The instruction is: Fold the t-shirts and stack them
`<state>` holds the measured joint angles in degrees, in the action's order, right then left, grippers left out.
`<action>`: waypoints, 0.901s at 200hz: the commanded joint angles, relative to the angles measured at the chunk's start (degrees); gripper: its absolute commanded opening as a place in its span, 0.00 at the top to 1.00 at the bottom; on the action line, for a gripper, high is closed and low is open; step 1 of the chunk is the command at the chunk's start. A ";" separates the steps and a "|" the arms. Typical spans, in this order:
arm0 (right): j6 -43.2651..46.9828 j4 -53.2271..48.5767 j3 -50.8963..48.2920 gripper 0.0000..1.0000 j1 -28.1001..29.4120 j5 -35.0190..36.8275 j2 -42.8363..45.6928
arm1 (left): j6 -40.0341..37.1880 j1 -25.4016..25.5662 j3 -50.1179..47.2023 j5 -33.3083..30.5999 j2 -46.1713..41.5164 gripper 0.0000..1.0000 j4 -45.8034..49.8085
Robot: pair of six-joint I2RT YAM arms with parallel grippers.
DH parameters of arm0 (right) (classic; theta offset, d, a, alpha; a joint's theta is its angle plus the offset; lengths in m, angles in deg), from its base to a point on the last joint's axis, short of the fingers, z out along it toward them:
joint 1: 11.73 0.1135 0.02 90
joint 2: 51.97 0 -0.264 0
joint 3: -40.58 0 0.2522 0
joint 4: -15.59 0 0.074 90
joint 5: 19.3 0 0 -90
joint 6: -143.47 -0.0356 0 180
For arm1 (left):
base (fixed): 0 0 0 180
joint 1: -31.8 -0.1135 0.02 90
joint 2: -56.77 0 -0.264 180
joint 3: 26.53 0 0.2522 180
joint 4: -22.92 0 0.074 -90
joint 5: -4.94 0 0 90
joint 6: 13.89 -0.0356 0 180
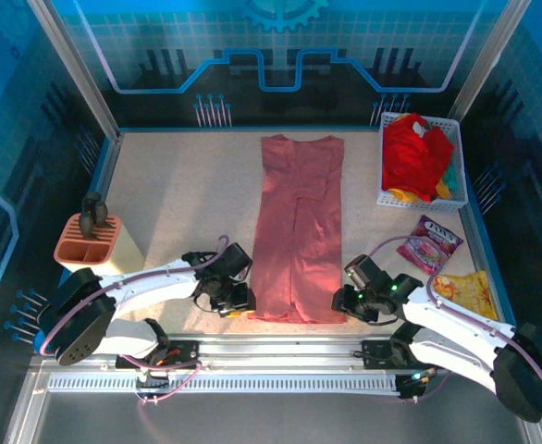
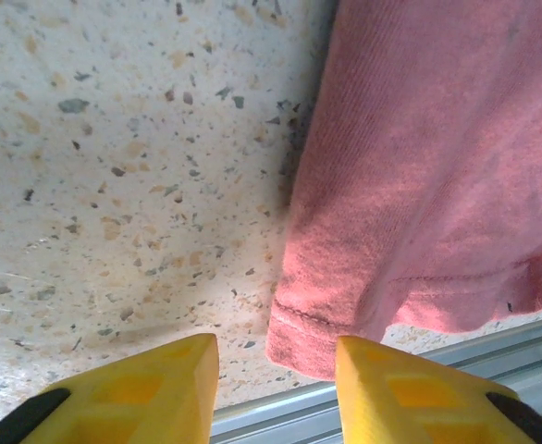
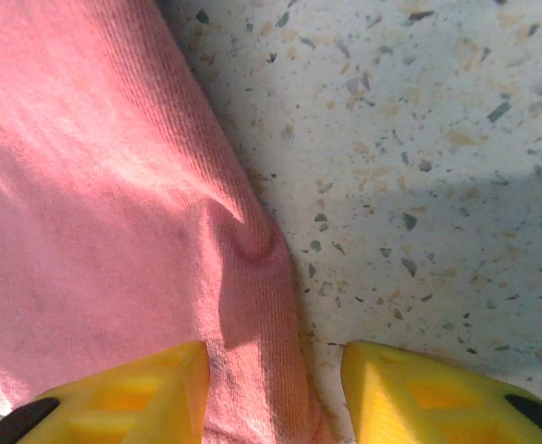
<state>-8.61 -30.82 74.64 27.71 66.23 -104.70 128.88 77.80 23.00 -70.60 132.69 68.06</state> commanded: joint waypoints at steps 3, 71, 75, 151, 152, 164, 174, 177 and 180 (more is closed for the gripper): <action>-1.72 -0.18 -2.99 0.56 1.97 -3.51 -1.56 | -0.77 -0.21 -0.74 1.53 0.98 0.63 -0.76; -1.93 5.42 -3.33 0.62 3.56 -4.49 -5.35 | -0.60 0.10 -0.32 3.24 5.78 0.75 -4.75; -1.81 5.71 -3.21 0.63 3.54 -4.53 -5.49 | -0.68 0.06 -0.13 3.14 5.96 0.75 -4.62; -1.02 7.77 -1.17 0.84 3.62 -5.11 -5.66 | -2.39 0.06 3.99 2.58 6.96 0.94 -0.87; -1.02 7.77 -1.15 0.85 3.58 -5.11 -5.64 | -2.40 0.06 4.06 2.59 6.96 0.94 -0.83; -0.85 7.75 -0.56 0.89 3.62 -5.20 -5.40 | -2.58 0.10 4.64 2.46 6.62 0.95 -0.18; -0.63 7.57 0.07 0.91 3.62 -5.25 -5.32 | -2.74 0.06 5.20 2.44 6.35 0.97 0.24; -0.59 7.45 0.21 0.92 3.62 -5.21 -5.28 | -2.76 0.06 5.33 2.46 6.35 0.98 0.42; -0.52 7.33 0.45 0.93 3.63 -5.20 -5.28 | -2.76 0.06 5.50 2.38 6.27 0.99 0.56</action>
<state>-9.40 -28.28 75.45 29.46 66.49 -108.54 127.33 77.82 26.30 -68.26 139.88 65.57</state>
